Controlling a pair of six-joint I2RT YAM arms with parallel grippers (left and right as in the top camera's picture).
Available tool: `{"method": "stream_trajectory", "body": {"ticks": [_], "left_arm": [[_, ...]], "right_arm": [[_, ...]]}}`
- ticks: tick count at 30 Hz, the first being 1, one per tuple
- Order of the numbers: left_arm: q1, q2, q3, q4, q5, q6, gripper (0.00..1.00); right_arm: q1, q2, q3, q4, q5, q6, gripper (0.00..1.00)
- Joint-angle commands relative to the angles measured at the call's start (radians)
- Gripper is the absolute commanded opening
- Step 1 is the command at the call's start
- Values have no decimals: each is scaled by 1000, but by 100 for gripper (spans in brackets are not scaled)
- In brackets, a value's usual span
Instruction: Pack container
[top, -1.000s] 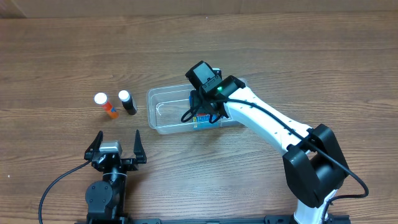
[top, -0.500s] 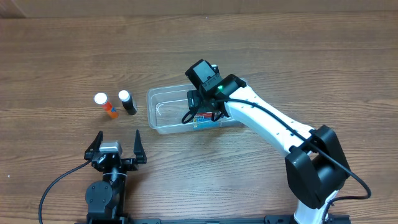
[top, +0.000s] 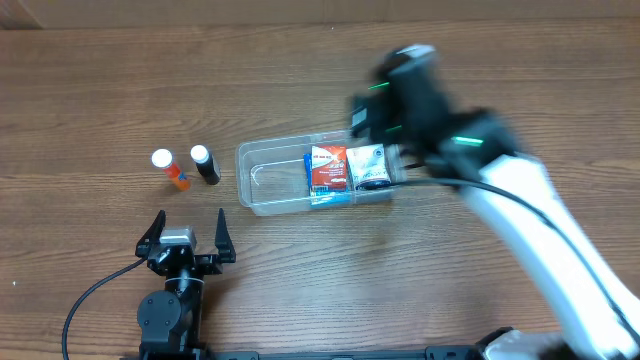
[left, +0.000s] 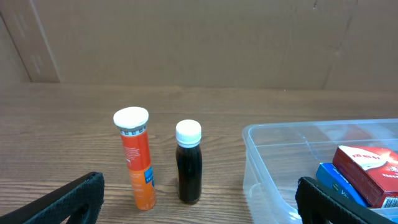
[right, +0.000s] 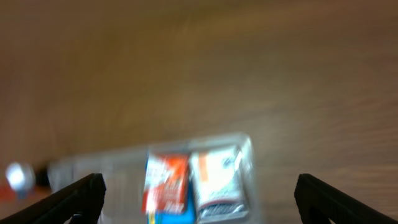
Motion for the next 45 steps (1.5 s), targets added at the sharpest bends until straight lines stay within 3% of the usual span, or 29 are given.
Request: {"method": "stream_trajectory", "body": {"ticks": [1, 6, 9, 16, 26, 28, 31, 35, 38, 42, 45], "left_arm": [[4, -7, -3, 4, 1, 16, 100], [4, -7, -3, 4, 1, 16, 100], [4, -7, -3, 4, 1, 16, 100], [4, -7, -3, 115, -31, 38, 100], [4, -7, -1, 80, 136, 24, 100], [4, -7, 34, 48, 106, -75, 100], [4, -2, 154, 8, 68, -158, 100], [4, 107, 416, -101, 18, -158, 100], [4, 312, 666, -311, -33, -148, 100], [4, 715, 1029, -585, -33, 34, 100], [4, 978, 1277, -788, -32, 64, 100]], "right_arm": [[-210, -145, 21, -4, 28, 15, 100], [-494, -208, 21, -64, -60, 15, 100], [-567, -203, 13, -105, -111, 16, 100], [-570, -191, 13, -148, -111, 15, 100], [-570, -191, 13, -149, -111, 15, 100], [-570, -191, 13, -149, -111, 15, 100], [-570, -191, 13, -149, -111, 15, 100], [-570, -191, 13, -149, -111, 15, 100], [-570, -191, 13, -149, -111, 15, 100], [-570, -191, 13, -149, -111, 15, 100], [-570, -191, 13, -149, -111, 15, 100]]}}
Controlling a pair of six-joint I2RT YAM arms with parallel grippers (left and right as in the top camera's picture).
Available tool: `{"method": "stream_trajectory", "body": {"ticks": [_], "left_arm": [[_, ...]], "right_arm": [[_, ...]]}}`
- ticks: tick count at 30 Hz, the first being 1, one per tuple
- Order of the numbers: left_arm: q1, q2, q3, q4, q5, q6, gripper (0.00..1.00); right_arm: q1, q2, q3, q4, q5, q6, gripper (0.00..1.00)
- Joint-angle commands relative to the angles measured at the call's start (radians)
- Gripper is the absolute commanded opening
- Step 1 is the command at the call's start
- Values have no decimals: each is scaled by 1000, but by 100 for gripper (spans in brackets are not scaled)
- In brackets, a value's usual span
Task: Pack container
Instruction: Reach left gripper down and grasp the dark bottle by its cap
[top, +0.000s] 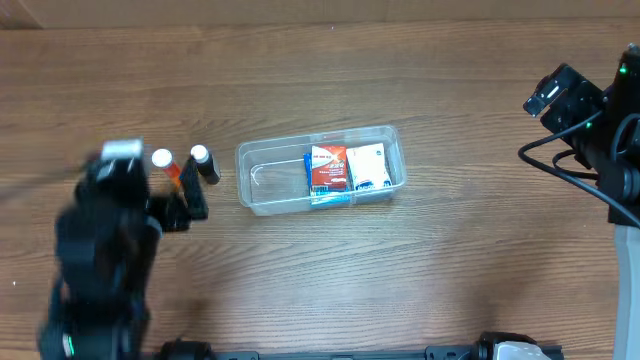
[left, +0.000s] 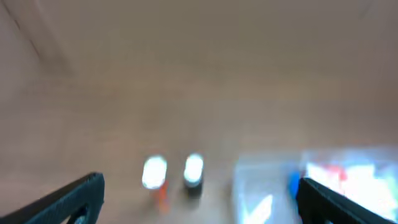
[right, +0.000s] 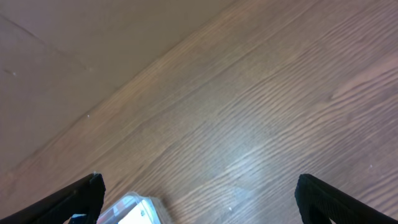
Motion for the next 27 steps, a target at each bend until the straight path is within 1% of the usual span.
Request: {"method": "stream_trajectory", "body": {"ticks": [1, 3, 4, 6, 11, 14, 15, 17, 18, 19, 20, 21, 23, 27], "left_arm": [[4, 380, 361, -261, -12, 89, 100], [4, 496, 472, -356, -7, 89, 100], [4, 564, 535, -422, 18, 89, 100], [4, 645, 584, -485, 51, 88, 100], [4, 745, 584, -535, 166, 85, 100], [4, 797, 584, -542, 175, 85, 100], [5, 817, 584, -539, 155, 62, 100], [6, 856, 584, -530, 62, -67, 100], [6, 874, 584, -523, 52, -96, 100], [5, 894, 584, -513, 55, -99, 100], [4, 921, 584, -503, 55, -99, 98], [4, 953, 584, -498, 55, -100, 92], [4, 996, 584, -500, 55, -130, 86], [4, 1061, 584, -486, 55, -167, 78]], "right_arm": [[-3, 1, 4, 5, -5, 0, 100], [-3, 1, 4, 5, -5, 0, 100], [-3, 1, 4, 5, -5, 0, 100], [-3, 1, 4, 5, -5, 0, 100], [-3, 1, 4, 5, -5, 0, 100], [-3, 1, 4, 5, -5, 0, 100], [-3, 1, 4, 5, -5, 0, 100], [-3, 1, 4, 5, -5, 0, 100], [-3, 1, 4, 5, -5, 0, 100], [-3, 1, 4, 5, -5, 0, 100], [-3, 1, 4, 5, -5, 0, 100], [-3, 1, 4, 5, -5, 0, 100], [-3, 1, 4, 5, -5, 0, 100], [-3, 1, 4, 5, -5, 0, 100]]}}
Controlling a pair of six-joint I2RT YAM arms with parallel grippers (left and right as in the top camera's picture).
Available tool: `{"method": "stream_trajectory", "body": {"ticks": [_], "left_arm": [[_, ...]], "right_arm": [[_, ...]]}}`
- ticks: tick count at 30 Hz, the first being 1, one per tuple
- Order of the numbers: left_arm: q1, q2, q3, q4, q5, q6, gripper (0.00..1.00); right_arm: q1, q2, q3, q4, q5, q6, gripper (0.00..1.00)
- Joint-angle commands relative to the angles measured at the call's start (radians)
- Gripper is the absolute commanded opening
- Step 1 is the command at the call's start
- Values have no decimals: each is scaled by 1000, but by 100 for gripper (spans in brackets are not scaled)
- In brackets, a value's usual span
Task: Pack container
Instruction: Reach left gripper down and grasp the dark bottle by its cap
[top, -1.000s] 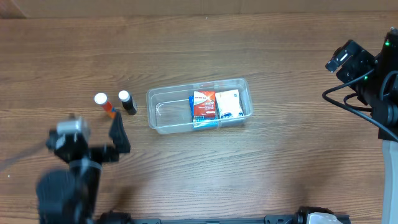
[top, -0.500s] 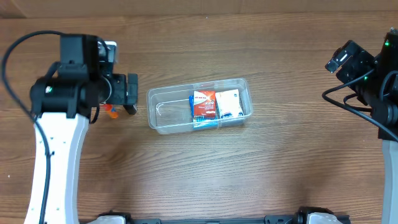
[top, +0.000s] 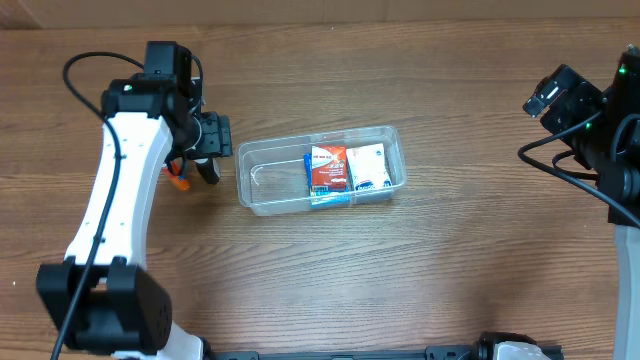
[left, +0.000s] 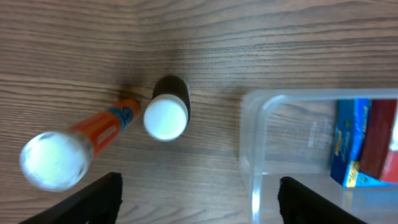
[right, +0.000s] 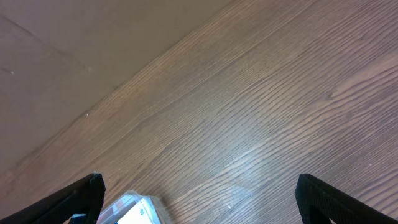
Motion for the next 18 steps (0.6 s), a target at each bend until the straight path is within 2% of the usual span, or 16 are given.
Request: {"method": "stream_trajectory", "body": {"ticks": [1, 11, 13, 15, 18], "left_arm": [[3, 50, 24, 14, -16, -70, 76], [4, 106, 24, 48, -33, -78, 68], [4, 106, 22, 48, -52, -79, 70], [4, 106, 16, 44, -100, -100, 78], [4, 106, 8, 54, -119, -103, 82]], "right_arm": [[-3, 1, 5, 7, -4, 0, 100], [-3, 1, 5, 7, -4, 0, 100], [-3, 1, 5, 7, -4, 0, 100], [-3, 1, 5, 7, -4, 0, 100], [-3, 1, 5, 7, -4, 0, 100]]}}
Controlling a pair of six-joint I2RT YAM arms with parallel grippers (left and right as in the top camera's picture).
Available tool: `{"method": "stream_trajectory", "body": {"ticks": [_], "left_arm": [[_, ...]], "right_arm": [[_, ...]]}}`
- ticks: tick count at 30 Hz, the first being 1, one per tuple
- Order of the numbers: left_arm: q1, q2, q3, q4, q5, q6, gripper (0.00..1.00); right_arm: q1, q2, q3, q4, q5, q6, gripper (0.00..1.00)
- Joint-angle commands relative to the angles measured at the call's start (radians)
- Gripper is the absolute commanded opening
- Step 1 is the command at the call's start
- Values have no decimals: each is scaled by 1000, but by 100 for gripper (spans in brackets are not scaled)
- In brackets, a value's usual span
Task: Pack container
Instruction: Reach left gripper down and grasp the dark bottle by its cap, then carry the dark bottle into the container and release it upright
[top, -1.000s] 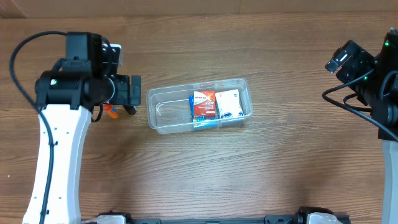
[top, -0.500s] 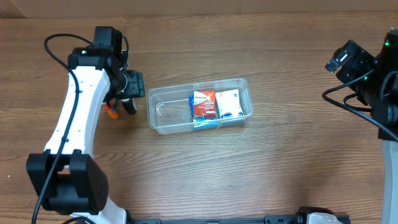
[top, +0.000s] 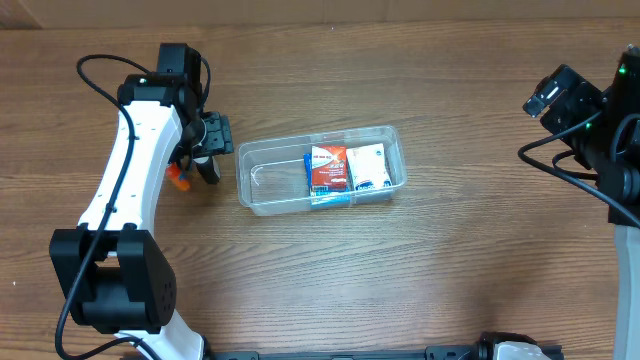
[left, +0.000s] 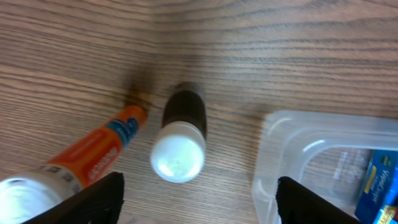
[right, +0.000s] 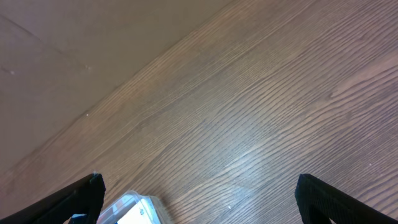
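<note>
A clear plastic container (top: 262, 183) lies mid-table with a red-and-blue packet (top: 327, 171) and a white packet (top: 369, 166) in its right half. Left of it stand a dark bottle with a white cap (left: 180, 146) and an orange tube with a white cap (left: 84, 160). My left gripper (left: 199, 202) hangs open straight above the dark bottle, its fingers (left: 90, 202) wide on either side. The orange tube (top: 178, 176) and dark bottle (top: 208, 169) are mostly hidden under that arm in the overhead view. My right gripper (right: 199, 199) is open, raised at the far right edge.
The container's corner (left: 292, 155) lies just right of the dark bottle. A cardboard wall (right: 74, 56) rises behind the wooden table (top: 420, 280). The left arm (top: 130, 190) stretches along the table's left side.
My left gripper has come lower over the dark bottle, which now looks larger and sits more centrally between the open fingers. The right arm has not moved.
First my right gripper hung over the container's packets while the left rested low at the front, facing the two bottles. Then the right arm stood withdrawn at the far right and the left was beside the bottles. Afterwards the left gripper pointed down over them, now lower.
</note>
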Motion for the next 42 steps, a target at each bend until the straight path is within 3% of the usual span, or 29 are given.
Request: {"method": "stream_trajectory", "body": {"ticks": [1, 16, 21, 22, 24, 27, 31, 36, 42], "left_arm": [[4, 9, 8, 13, -61, -23, 82], [4, 93, 3, 37, -87, -11, 69], [4, 120, 3, 37, -87, -11, 54], [4, 126, 3, 37, -87, -11, 43], [4, 127, 3, 40, -87, -11, 37], [4, 127, 3, 43, -83, -7, 13], [4, 127, 5, 40, -65, 23, 4], [2, 126, 69, -31, -64, 31, 4], [-11, 123, 328, -200, -46, 52, 4]], "right_arm": [[-3, 1, 5, 8, -4, 0, 100], [-3, 1, 5, 8, -4, 0, 100], [-3, 1, 5, 8, -4, 0, 100], [-3, 1, 5, 8, -4, 0, 100], [-3, 1, 5, 8, -4, 1, 100], [-3, 1, 5, 8, -4, 0, 100], [-3, 1, 5, 8, -4, 0, 100], [-3, 1, 5, 8, -4, 0, 100], [-3, 1, 5, 8, -4, 0, 100]]}}
